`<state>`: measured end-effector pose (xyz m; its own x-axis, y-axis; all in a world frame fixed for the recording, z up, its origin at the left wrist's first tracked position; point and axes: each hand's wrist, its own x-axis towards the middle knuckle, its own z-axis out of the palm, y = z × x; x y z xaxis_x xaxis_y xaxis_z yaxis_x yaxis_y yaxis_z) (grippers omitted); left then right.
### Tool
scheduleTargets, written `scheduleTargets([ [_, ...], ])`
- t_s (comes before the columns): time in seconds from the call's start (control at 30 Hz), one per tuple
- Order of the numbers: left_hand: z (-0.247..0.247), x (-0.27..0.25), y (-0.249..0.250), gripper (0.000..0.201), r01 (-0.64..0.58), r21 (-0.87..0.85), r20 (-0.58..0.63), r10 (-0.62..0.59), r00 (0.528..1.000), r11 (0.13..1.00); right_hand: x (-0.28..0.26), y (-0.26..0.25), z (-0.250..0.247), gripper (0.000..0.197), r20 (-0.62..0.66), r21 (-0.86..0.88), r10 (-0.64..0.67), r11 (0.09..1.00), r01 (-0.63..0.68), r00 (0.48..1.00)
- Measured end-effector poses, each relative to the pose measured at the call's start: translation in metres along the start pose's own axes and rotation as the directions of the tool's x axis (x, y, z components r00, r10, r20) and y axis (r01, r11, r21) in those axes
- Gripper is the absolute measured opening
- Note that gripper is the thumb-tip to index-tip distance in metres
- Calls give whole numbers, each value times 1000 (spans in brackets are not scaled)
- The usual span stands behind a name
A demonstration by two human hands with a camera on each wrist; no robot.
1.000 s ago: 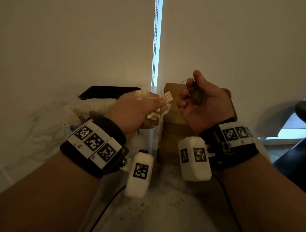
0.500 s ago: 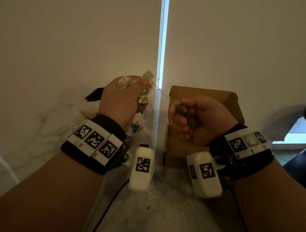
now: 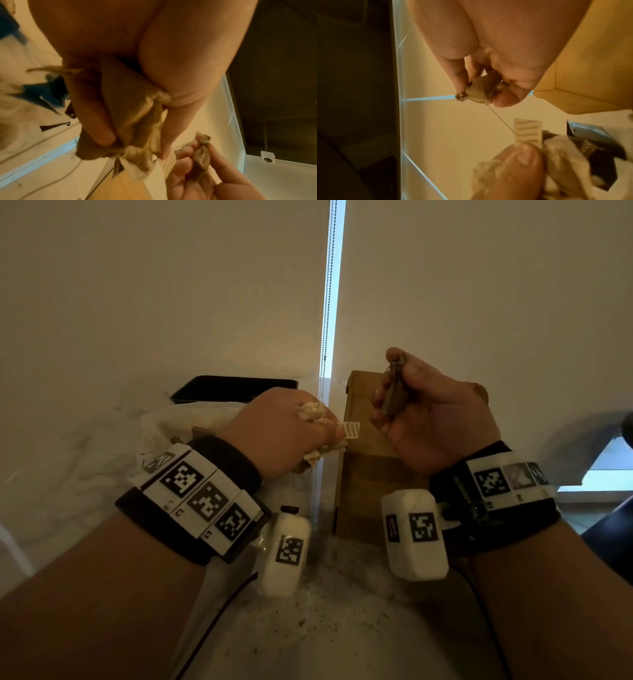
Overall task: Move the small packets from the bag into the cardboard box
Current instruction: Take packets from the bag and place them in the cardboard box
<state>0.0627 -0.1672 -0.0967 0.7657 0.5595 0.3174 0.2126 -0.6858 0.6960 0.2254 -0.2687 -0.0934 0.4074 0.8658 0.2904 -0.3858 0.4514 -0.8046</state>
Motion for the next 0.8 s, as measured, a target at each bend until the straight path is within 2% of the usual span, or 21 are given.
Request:
scheduleTargets([
  [0.13, 0, 1, 1, 16, -27, -38, 53, 29, 998, 999, 5, 6, 2, 21, -207, -150, -58, 988, 27, 977],
  [0.2, 0, 1, 2, 12, -29, -122, 30, 33, 999, 992, 8, 9, -3, 18, -248, -247, -57, 969, -6, 967],
  [0.27, 0, 2, 2, 13, -14, -193, 10, 16, 1000, 981, 7, 12, -6, 15, -265, -429, -72, 902, -51, 962],
  [0.33, 1, 3, 1, 14, 20, -272, 2, -20, 1000, 962, 4, 14, -4, 13, -251, -534, -77, 843, -72, 965],
  [0.43, 2, 6, -1, 17, 75, -322, -58, -98, 993, 944, 2, 16, 2, 15, -202, -498, -55, 865, -54, 978],
  [0.57, 3, 9, -1, 25, 102, -317, -89, -137, 987, 943, 0, 17, 7, 14, -167, -443, -21, 895, -56, 986],
  [0.63, 4, 9, 0, 30, 103, -322, -105, -144, 984, 941, 0, 18, 9, 9, -159, -444, -13, 894, -60, 987],
  [0.73, 4, 7, -1, 31, 102, -306, -132, -149, 980, 946, -1, 16, 9, 14, -185, -471, 4, 877, -92, 983],
  [0.8, 3, 5, -2, 30, 115, -321, -127, -163, 979, 940, -4, 15, 9, 7, -144, -528, -4, 846, -73, 990],
])
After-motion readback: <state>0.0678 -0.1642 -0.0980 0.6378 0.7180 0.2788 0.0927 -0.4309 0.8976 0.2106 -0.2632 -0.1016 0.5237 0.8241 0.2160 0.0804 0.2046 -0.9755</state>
